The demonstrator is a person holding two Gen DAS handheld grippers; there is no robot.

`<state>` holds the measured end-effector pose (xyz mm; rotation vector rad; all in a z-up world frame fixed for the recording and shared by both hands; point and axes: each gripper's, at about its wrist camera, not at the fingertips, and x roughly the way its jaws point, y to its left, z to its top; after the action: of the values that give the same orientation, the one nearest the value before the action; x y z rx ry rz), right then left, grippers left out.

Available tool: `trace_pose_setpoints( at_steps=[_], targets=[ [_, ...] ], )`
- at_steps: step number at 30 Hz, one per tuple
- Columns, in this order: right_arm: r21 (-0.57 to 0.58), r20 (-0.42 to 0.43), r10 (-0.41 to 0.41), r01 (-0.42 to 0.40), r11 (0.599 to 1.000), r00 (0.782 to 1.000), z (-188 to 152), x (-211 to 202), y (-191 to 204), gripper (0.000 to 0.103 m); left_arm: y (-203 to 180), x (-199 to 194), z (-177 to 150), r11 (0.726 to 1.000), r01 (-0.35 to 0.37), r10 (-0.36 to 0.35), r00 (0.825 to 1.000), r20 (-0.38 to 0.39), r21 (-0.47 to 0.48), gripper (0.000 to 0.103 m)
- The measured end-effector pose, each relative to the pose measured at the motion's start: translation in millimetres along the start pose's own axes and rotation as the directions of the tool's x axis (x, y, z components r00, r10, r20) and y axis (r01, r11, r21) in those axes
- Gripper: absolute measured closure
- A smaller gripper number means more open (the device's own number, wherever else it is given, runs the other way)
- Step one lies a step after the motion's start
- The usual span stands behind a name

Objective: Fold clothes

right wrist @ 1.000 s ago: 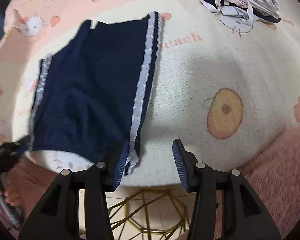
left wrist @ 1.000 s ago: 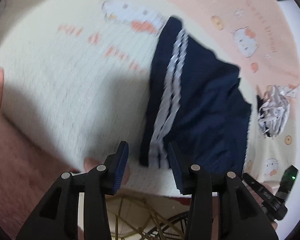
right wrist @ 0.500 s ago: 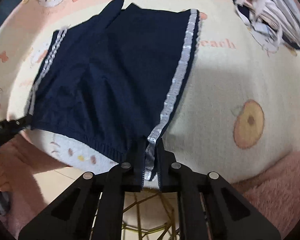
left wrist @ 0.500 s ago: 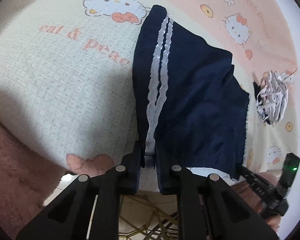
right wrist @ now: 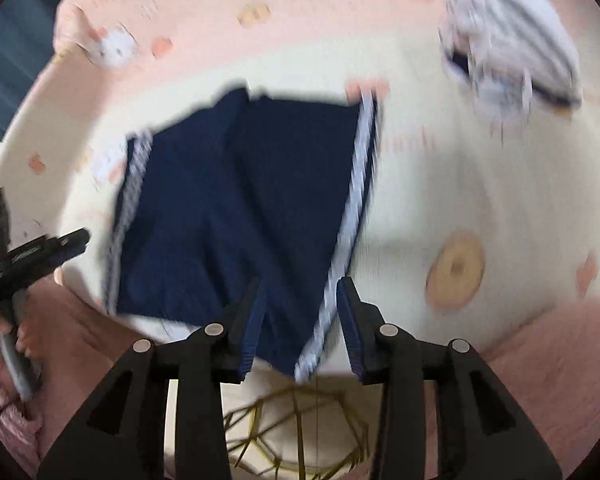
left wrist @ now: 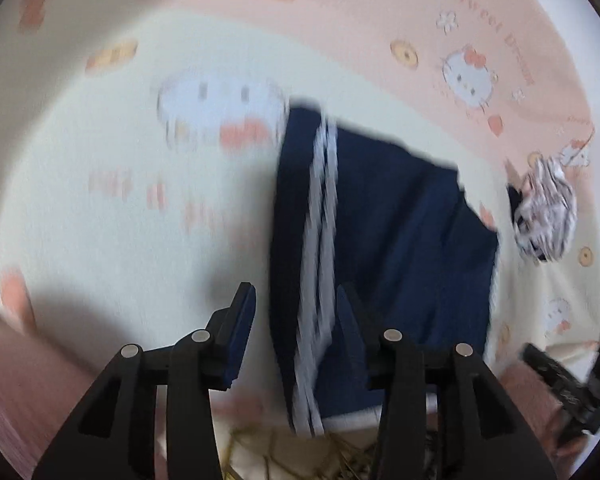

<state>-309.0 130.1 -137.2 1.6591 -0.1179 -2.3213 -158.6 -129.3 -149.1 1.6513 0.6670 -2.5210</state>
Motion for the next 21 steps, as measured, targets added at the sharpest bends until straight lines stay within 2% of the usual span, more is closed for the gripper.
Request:
trace_pose_setpoints(
  at_steps=[2,6,7,12,14,17,21],
  targets=[
    [-0.056,0.006,-0.021,0.021,0.998,1.000,24.2,-3.6,2.9,0.066,-1.8,14.4,25.3,0.999,-0.024,0.024,0.999,0.021,0.031,0.060],
    [-0.140,-0.012,-0.100,0.098,0.985,0.995,42.3,-0.1,-7.7,0.066,-12.8,41.8,60.1,0.994,-0.048,0.043,0.998,0.055,0.100,0.061],
    [-0.143,-0.023,-0.103,0.099,0.985,0.994,33.9,6.8,-9.0,0.066,-14.7,47.2,65.0,0.993,-0.048,0.042,0.998,0.053,0.112,0.061],
    [-0.142,-0.078,-0.098,0.086,0.986,0.992,62.9,57.0,-0.2,0.066,-11.0,63.5,71.6,0.995,-0.035,0.033,0.999,0.030,0.090,0.061],
    [-0.124,-0.068,-0.091,0.082,0.989,0.994,68.5,66.1,2.8,0.066,-12.8,62.4,72.0,0.996,-0.024,0.021,0.999,0.036,0.088,0.061],
    [-0.097,-0.055,-0.074,0.068,0.993,0.996,78.0,79.0,7.1,0.065,-18.4,60.6,72.7,0.991,-0.012,0.005,0.999,0.050,0.134,0.061],
    [-0.090,-0.031,-0.076,0.073,0.993,0.997,92.7,91.9,13.3,0.065,-21.3,74.4,68.8,0.986,-0.030,0.026,0.999,0.029,0.163,0.061]
  ],
)
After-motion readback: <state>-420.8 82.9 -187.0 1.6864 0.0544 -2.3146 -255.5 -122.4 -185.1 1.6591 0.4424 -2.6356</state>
